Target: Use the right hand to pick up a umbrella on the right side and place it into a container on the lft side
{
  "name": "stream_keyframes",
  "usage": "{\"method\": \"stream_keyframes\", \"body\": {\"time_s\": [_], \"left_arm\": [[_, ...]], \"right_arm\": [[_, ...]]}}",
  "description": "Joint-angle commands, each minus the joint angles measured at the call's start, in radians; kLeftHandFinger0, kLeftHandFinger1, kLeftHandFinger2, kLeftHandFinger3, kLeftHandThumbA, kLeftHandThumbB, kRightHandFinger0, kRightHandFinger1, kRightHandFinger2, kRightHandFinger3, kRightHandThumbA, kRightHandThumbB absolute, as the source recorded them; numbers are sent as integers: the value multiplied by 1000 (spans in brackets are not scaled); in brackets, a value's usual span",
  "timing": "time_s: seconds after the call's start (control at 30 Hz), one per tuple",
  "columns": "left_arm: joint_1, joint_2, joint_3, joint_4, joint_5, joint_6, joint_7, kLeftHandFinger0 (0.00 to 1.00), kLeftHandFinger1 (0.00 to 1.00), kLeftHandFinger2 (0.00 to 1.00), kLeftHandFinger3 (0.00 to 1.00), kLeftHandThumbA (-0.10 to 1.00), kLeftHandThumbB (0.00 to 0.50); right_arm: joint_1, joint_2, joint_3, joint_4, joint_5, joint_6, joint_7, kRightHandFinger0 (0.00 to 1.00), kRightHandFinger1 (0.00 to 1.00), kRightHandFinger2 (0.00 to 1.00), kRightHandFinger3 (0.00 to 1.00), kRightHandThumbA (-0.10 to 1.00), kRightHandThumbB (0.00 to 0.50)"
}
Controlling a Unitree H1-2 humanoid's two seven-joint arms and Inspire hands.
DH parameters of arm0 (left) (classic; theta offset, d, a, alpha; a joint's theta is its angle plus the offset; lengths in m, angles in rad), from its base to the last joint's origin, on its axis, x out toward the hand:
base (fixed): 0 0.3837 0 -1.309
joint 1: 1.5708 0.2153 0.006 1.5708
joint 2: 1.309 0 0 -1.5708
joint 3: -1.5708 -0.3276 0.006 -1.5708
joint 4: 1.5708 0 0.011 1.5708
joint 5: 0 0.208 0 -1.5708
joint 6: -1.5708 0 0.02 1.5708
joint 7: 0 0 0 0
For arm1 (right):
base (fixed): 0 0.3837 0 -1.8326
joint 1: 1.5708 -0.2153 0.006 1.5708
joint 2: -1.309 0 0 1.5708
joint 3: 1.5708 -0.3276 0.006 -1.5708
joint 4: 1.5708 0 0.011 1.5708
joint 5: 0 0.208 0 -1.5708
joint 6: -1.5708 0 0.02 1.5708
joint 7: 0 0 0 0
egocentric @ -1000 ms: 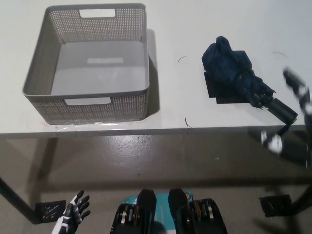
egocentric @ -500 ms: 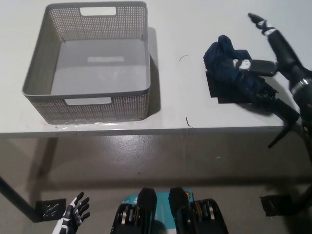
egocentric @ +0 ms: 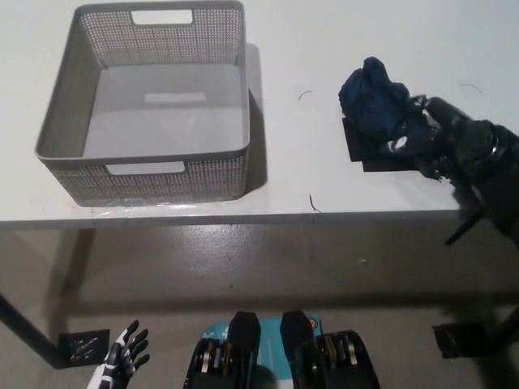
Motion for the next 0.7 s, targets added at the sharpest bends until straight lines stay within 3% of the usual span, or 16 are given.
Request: {"method": "stream_keyframes", "body": {"time_s": [0.0, 0.07, 0.1, 0.13, 0.33, 0.53, 0.67], "left_arm": [[13, 9, 13, -42, -11, -64, -9, 1000, 1000, 1000, 1000, 1000, 226], [15, 10, 14, -38, -15, -74, -13, 1000, 1000, 1000, 1000, 1000, 233], [14, 11, 14, -36, -18, -77, -14, 1000, 1000, 1000, 1000, 1000, 232], [13, 14, 15, -30, -20, -84, -17, 1000, 1000, 1000, 1000, 1000, 238], [4, 18, 16, -34, -16, -77, -16, 1000, 1000, 1000, 1000, 1000, 230], [-17, 23, 13, -25, -18, -81, -24, 1000, 1000, 1000, 1000, 1000, 272], [-30, 29, 12, -42, -22, -58, -30, 1000, 1000, 1000, 1000, 1000, 246]], "right_arm": [[-142, 3, 66, 82, -83, -10, -47, 1000, 1000, 1000, 1000, 929, 471], [-141, 9, 99, 106, -95, 10, -40, 1000, 1000, 1000, 1000, 907, 471], [-142, 10, 112, 112, -102, 15, -35, 1000, 1000, 1000, 1000, 818, 441], [-144, 10, 154, 122, -135, 34, -19, 1000, 1000, 1000, 1000, 921, 453], [-127, 7, 212, 145, -144, 75, 3, 1000, 1000, 1000, 1000, 855, 434], [-56, 26, 187, 152, -112, 40, -3, 1000, 1000, 1000, 1000, 738, 489], [-8, 52, 129, 163, -62, 40, -8, 1000, 1000, 1000, 1000, 586, 500]]}}
